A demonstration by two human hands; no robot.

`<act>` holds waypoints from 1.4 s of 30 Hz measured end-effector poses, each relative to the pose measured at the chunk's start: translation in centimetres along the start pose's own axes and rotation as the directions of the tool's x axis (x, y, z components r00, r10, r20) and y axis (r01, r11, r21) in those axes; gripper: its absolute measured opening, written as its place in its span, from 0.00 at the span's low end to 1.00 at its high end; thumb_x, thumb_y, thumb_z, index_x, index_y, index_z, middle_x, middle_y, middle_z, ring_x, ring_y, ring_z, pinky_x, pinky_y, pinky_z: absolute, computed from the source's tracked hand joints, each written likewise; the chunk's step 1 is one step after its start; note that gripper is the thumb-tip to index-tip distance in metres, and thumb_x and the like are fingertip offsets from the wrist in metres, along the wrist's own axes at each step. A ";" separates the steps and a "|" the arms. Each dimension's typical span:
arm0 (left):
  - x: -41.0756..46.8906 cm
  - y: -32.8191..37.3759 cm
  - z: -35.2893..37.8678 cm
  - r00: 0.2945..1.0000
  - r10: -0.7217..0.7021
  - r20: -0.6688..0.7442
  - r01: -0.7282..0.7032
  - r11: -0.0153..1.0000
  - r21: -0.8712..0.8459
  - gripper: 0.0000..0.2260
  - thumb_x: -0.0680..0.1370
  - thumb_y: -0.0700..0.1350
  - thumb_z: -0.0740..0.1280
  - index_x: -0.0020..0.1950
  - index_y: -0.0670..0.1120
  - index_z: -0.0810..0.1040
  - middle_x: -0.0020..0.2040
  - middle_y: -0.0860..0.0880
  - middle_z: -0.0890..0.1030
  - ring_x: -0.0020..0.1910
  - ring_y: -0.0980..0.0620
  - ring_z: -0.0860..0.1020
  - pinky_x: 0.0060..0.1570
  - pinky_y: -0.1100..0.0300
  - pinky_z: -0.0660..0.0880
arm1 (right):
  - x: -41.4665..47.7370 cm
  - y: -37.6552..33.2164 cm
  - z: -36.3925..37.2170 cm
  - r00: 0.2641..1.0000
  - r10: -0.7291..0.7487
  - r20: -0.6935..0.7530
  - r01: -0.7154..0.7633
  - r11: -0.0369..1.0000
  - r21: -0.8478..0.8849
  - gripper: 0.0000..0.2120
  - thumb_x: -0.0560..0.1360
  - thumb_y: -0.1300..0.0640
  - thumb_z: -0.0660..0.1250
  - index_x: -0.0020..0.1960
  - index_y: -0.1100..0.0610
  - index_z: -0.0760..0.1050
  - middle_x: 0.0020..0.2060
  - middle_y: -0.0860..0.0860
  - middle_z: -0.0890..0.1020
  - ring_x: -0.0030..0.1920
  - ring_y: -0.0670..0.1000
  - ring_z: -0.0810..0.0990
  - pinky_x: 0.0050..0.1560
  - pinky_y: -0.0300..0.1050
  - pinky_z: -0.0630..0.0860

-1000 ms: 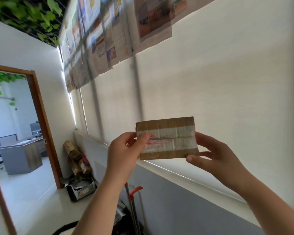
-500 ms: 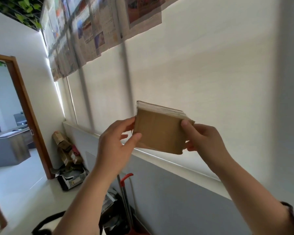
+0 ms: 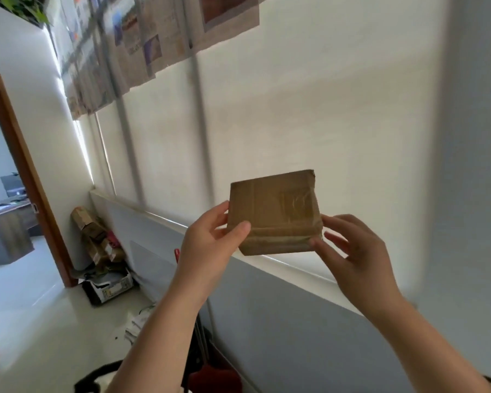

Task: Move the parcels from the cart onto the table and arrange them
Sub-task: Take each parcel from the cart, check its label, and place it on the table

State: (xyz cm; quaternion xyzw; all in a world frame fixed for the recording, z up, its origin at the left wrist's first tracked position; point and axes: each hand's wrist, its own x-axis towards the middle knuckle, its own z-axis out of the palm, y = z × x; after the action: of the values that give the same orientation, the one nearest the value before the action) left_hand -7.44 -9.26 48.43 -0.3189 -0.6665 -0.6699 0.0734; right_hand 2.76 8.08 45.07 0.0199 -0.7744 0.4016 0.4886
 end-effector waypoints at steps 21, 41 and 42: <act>-8.7 1.6 -9.1 0.785 0.534 0.314 -0.605 0.771 0.198 0.30 0.69 0.55 0.67 0.70 0.55 0.66 0.60 0.57 0.76 0.60 0.64 0.69 0.59 0.76 0.62 | -11.1 -7.4 5.1 0.834 0.545 0.085 -0.405 0.500 0.766 0.28 0.52 0.47 0.82 0.49 0.58 0.83 0.48 0.56 0.84 0.46 0.52 0.84 0.47 0.43 0.81; -20.6 3.5 -8.6 0.830 0.028 0.556 0.096 0.977 -0.192 0.18 0.73 0.43 0.69 0.63 0.46 0.75 0.45 0.55 0.83 0.40 0.63 0.82 0.34 0.71 0.75 | -23.9 -24.4 -1.8 0.840 0.473 -0.267 -0.534 0.809 -0.247 0.19 0.76 0.64 0.63 0.57 0.41 0.73 0.52 0.42 0.81 0.51 0.47 0.82 0.50 0.46 0.81; -21.8 3.9 -7.4 0.811 0.027 0.584 0.101 0.977 -0.186 0.17 0.74 0.43 0.69 0.62 0.46 0.76 0.44 0.56 0.83 0.40 0.62 0.82 0.34 0.71 0.75 | -25.1 -25.1 -3.1 0.808 0.515 -0.288 -0.579 0.784 -0.224 0.18 0.76 0.64 0.63 0.57 0.43 0.74 0.51 0.43 0.82 0.49 0.47 0.82 0.51 0.48 0.81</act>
State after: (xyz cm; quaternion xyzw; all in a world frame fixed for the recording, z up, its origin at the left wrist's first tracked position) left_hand 9.29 -23.76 40.97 -0.5017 -0.5889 -0.6071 -0.1814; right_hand 28.82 -16.02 41.44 -0.3240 -0.7418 0.4036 0.4265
